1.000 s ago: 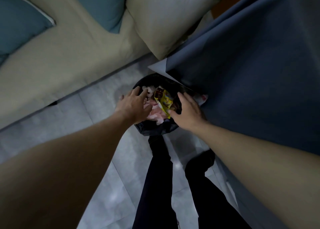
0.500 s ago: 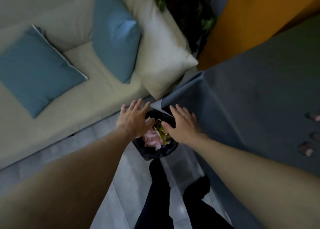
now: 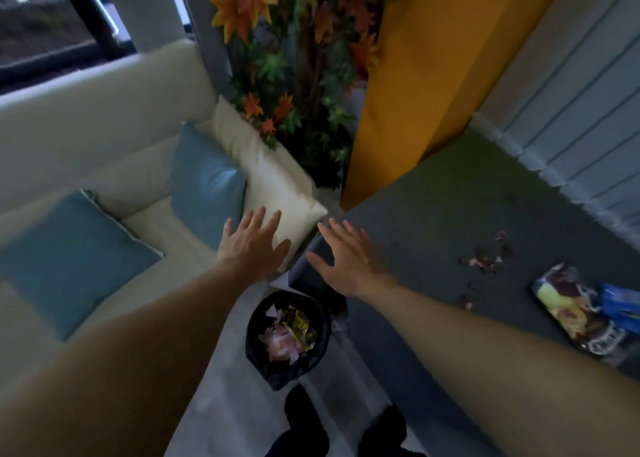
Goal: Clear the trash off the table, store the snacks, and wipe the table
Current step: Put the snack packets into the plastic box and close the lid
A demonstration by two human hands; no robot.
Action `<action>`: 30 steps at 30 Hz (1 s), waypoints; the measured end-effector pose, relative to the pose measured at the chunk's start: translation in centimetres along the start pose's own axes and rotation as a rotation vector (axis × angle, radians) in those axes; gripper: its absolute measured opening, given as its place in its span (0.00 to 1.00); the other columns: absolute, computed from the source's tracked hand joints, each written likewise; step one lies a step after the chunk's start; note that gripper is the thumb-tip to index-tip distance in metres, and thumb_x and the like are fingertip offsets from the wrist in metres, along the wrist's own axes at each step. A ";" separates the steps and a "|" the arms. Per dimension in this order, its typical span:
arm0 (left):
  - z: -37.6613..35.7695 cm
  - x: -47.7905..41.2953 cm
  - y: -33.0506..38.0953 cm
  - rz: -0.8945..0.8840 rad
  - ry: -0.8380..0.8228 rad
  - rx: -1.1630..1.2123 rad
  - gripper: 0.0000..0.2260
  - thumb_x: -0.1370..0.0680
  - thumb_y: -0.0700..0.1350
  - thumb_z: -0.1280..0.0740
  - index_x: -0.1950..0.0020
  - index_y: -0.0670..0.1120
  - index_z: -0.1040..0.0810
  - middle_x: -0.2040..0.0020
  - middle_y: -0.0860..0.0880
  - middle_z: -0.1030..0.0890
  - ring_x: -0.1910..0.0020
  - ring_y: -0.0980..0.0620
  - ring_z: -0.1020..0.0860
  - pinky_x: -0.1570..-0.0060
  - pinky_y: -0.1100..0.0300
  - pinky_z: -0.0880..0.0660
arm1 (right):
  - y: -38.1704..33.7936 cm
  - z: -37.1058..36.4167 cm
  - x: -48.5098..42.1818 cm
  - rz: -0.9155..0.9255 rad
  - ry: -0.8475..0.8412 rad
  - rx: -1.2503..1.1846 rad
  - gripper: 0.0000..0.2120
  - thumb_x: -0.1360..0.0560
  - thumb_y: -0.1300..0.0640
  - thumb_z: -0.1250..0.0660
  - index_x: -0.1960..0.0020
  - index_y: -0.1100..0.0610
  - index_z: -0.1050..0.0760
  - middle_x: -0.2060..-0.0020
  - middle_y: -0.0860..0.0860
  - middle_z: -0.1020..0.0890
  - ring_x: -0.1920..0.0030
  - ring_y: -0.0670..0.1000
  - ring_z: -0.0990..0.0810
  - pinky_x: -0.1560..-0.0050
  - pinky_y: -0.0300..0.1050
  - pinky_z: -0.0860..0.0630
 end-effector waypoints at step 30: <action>2.5 -1.7 40.8 -0.645 -0.148 -0.157 0.33 0.20 0.66 0.49 0.19 0.56 0.54 0.19 0.49 0.50 0.20 0.44 0.50 0.26 0.35 0.52 | 28.7 9.0 26.3 -0.732 0.315 -0.215 0.36 0.22 0.32 0.48 0.20 0.45 0.53 0.20 0.45 0.52 0.20 0.54 0.56 0.25 0.66 0.52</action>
Point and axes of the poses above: each hand's wrist, its own x-axis away from the middle knuckle, its own z-axis out of the back of the hand, y = z × x, the point moved 1 cm from there along -x, towards the middle knuckle
